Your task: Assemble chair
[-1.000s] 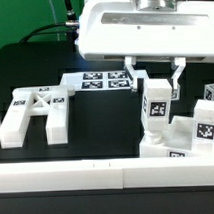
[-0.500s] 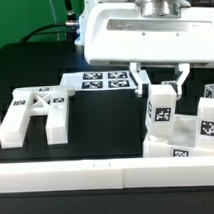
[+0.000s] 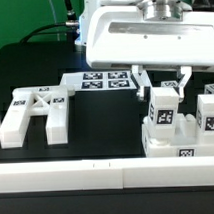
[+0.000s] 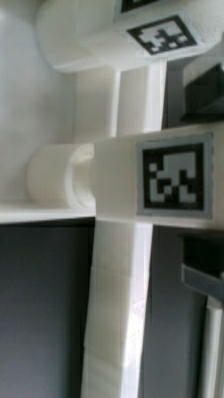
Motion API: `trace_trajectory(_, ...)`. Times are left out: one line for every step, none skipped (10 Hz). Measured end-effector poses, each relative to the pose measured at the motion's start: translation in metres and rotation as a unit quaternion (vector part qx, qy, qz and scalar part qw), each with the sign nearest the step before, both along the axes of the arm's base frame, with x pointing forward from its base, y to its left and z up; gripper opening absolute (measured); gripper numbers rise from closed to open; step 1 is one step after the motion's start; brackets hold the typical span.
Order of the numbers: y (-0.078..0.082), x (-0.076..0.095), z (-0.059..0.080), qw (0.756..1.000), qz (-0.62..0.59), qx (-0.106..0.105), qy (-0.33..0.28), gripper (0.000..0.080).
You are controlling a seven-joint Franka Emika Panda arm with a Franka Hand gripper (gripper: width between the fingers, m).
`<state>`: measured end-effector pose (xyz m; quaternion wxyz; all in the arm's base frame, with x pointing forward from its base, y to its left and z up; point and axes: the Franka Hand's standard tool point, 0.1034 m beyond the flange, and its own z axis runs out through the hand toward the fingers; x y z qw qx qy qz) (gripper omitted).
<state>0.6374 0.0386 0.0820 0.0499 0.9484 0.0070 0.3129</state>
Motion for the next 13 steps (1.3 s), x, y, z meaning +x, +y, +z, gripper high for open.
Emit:
trace_trajectory(0.000,0.001,0.000,1.000,-0.001,0.000,-0.002,0.0291)
trace_trajectory(0.000,0.001,0.000,1.000,0.000,0.000,-0.001,0.0291)
trace_trajectory(0.000,0.001,0.000,1.000,0.000,0.000,0.000,0.0291)
trace_trajectory(0.000,0.000,-0.001,1.000,0.000,-0.001,0.001,0.0366)
trace_trajectory(0.000,0.000,-0.001,1.000,0.001,-0.001,0.001,0.0501)
trace_trajectory(0.000,0.000,-0.001,1.000,0.001,-0.001,0.001,0.0501)
trace_trajectory(0.000,0.000,-0.001,1.000,0.002,-0.002,0.002,0.0622)
trace_trajectory(-0.001,0.000,-0.001,1.000,0.003,-0.003,0.003,0.0641)
trace_trajectory(-0.002,0.001,0.000,1.000,0.004,-0.005,0.003,0.0641)
trace_trajectory(-0.004,0.001,0.002,1.000,0.005,-0.007,0.002,0.0648)
trace_trajectory(-0.007,0.003,0.008,1.000,0.007,-0.008,-0.001,0.0649)
trace_trajectory(-0.008,0.004,0.014,1.000,0.007,-0.007,-0.001,0.0649)
trace_trajectory(-0.009,0.007,0.024,1.000,0.008,-0.006,-0.001,0.0649)
